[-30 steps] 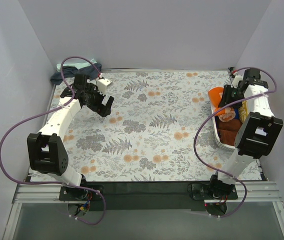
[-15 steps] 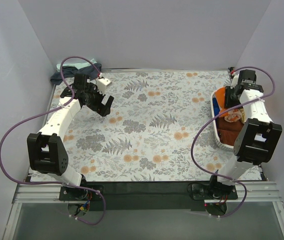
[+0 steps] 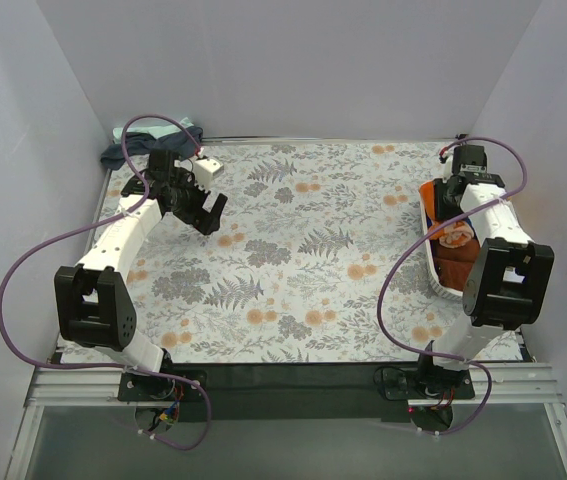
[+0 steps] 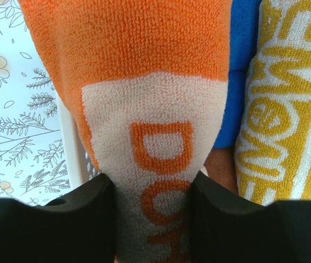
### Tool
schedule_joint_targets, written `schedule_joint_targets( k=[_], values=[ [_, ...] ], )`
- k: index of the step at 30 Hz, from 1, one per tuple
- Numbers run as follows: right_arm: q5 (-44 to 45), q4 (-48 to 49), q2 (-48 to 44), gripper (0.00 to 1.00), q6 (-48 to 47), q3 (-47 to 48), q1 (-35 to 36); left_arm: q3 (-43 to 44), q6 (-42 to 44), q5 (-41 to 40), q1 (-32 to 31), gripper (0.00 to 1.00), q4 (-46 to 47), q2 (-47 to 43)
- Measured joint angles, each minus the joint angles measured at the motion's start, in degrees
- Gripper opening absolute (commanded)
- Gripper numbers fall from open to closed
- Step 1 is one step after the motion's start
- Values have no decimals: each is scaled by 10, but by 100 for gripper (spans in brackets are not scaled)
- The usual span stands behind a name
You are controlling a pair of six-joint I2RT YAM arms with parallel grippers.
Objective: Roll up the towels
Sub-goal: Place the rolled towel into the container
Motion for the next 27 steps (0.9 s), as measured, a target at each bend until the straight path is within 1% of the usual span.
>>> schedule_joint_targets(
  k=[1,2,5,6,8,9,16,23,27],
  values=[
    [2,2,0,29,0,-3,0,0,0,0,0,98,0,0],
    [2,3,0,29,0,-4,0,0,0,-1,0,98,0,0],
    [4,3,-1,17,0,-4,0,0,0,-1,0,98,0,0],
    [5,3,-1,8,-1,-4,0,0,0,-1,0,98,0,1],
    [7,3,-2,2,-4,-4,0,0,0,-1,0,98,0,1],
    [9,3,-3,1,-6,-4,-1,0,0,-1,0,98,0,1],
    [40,3,-3,3,-16,4,-17,0,1,-1,0,98,1,1],
    [56,6,-3,9,-19,-6,-2,-2,2,-1,0,98,5,1],
    [53,5,-3,15,-14,-9,10,-5,2,-2,0,98,5,1]
  ],
)
